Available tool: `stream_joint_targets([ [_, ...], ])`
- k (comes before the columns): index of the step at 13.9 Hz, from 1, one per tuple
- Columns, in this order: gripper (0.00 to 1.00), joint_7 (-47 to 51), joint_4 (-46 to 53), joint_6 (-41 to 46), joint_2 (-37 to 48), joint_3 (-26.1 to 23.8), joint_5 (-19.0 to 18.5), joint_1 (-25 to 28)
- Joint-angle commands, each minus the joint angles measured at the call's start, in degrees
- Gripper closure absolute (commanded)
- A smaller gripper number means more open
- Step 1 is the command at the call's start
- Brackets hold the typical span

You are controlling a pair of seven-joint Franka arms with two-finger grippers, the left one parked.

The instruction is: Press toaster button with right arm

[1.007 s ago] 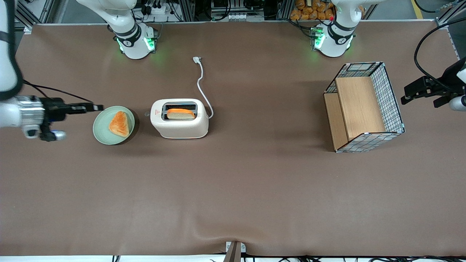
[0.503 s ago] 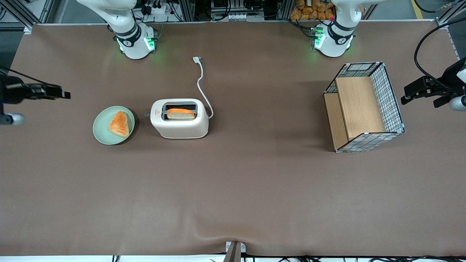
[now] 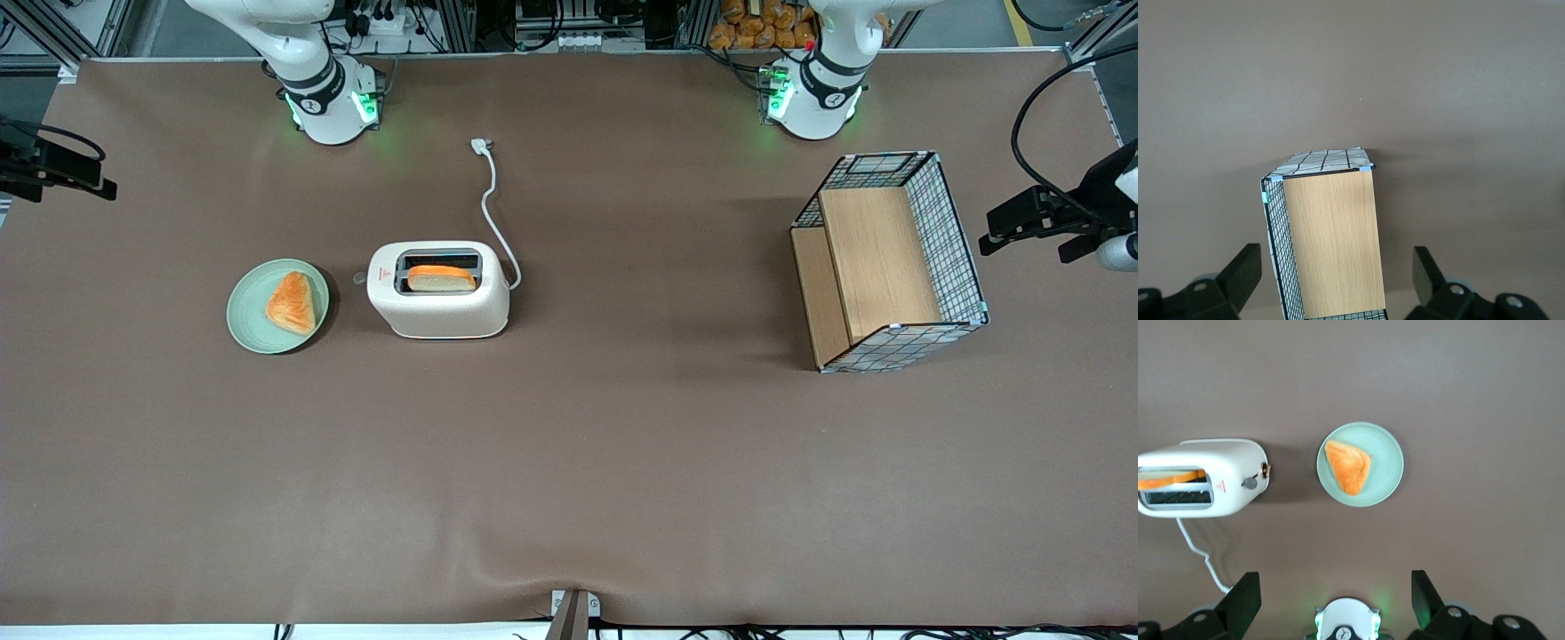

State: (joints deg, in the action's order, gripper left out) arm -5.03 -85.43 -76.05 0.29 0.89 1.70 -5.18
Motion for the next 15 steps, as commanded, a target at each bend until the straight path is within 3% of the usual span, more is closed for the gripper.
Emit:
stream_joint_targets([
  [1,0.0,1.51,-1.15,-3.65,0.76,-0.09,-1.88,0.78],
  [7,0.0,5.64,-1.15,-7.1,1.21,-0.18,-3.02,5.96],
  [15,0.0,4.33,-1.67,-7.71,1.12,1.31,-2.58,8.69],
])
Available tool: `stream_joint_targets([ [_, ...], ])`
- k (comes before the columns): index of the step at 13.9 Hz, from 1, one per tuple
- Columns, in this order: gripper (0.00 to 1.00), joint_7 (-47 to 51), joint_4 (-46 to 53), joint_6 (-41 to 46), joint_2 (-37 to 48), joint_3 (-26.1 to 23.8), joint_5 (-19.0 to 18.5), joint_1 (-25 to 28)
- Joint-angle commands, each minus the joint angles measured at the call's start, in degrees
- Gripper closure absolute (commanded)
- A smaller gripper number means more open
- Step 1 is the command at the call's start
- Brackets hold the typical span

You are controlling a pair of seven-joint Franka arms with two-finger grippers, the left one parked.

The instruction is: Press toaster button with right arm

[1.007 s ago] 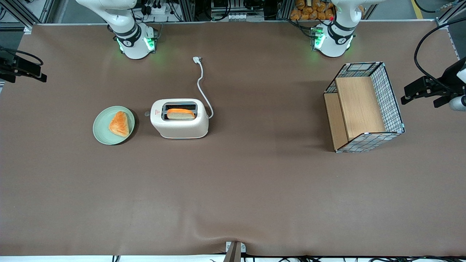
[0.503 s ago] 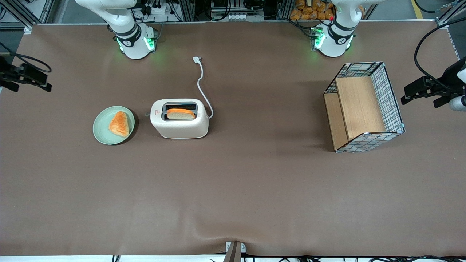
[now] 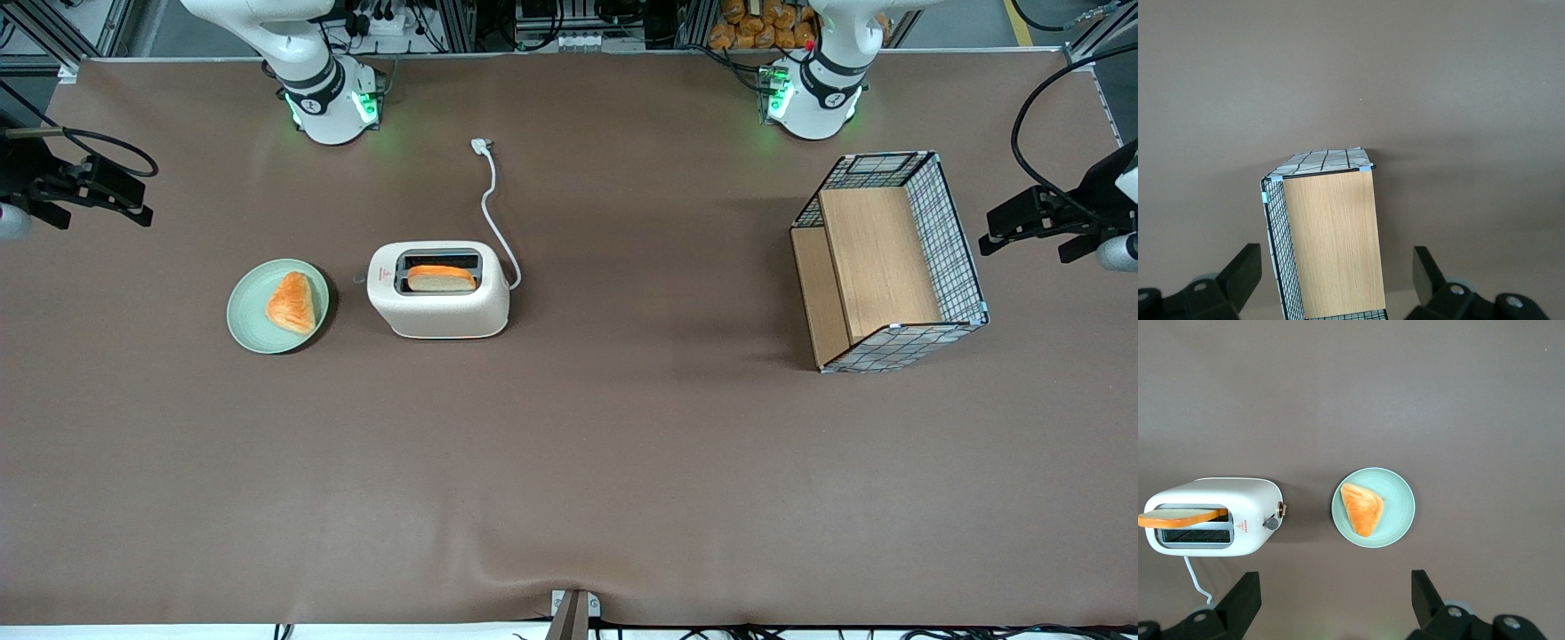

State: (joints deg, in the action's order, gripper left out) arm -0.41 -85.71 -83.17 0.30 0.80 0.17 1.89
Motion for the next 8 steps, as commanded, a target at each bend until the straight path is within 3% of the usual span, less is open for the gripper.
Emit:
stream_joint_targets([
  [1,0.0,-0.29,-1.65,-1.11,1.28,1.57,-1.05,1.89],
  [8,0.0,-2.4,-7.36,-6.83,4.09,2.1,-0.79,0.4],
])
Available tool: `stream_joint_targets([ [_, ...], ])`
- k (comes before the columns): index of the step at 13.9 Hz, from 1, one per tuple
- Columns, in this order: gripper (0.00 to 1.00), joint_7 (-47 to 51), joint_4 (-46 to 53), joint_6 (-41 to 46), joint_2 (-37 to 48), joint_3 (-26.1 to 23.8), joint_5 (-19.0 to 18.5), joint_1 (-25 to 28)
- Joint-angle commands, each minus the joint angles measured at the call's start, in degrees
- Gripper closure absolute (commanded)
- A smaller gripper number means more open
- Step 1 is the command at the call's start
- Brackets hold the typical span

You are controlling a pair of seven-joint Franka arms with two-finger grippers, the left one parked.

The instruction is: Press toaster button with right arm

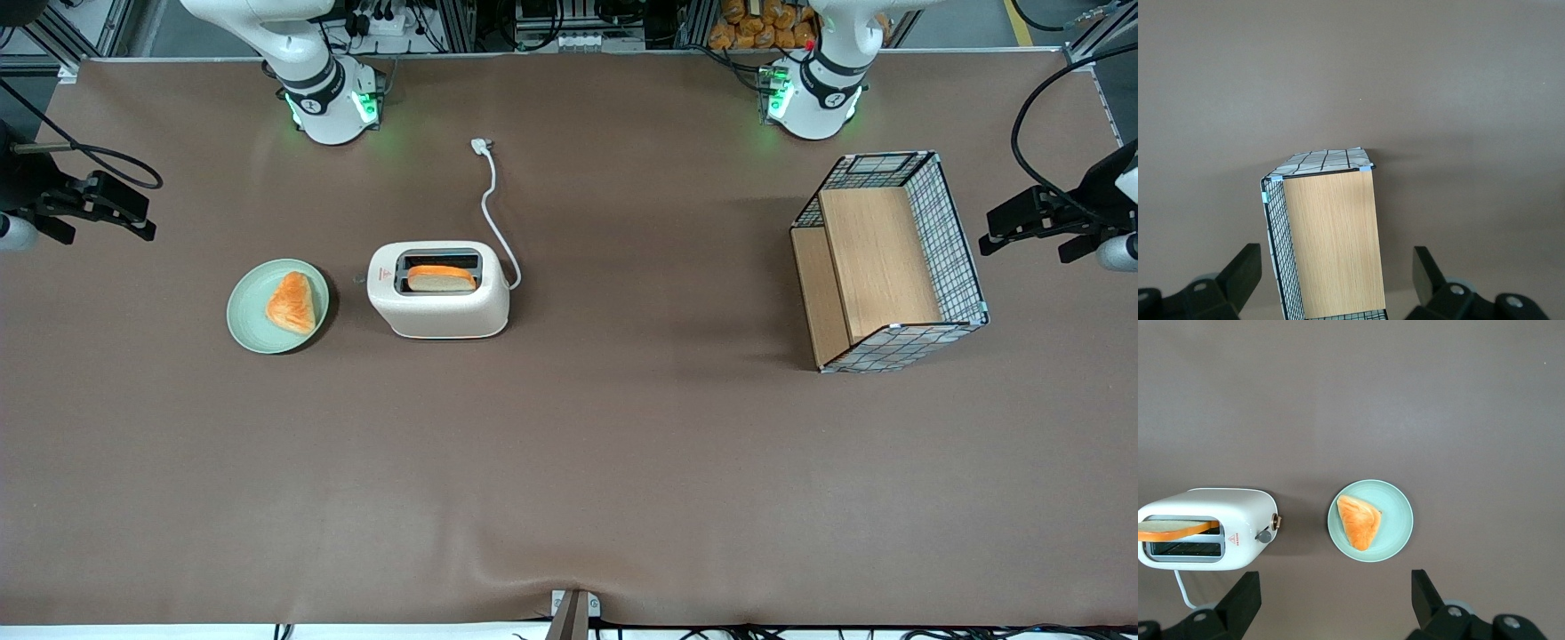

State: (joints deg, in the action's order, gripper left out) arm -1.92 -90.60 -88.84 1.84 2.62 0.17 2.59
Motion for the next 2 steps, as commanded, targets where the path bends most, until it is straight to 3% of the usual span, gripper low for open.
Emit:
stream_joint_targets([
  [1,0.0,-0.9,-2.39,-1.16,2.64,0.28,-0.7,-0.65],
  [2,0.0,-0.9,-2.39,-0.99,2.73,0.36,-0.7,-0.66],
])
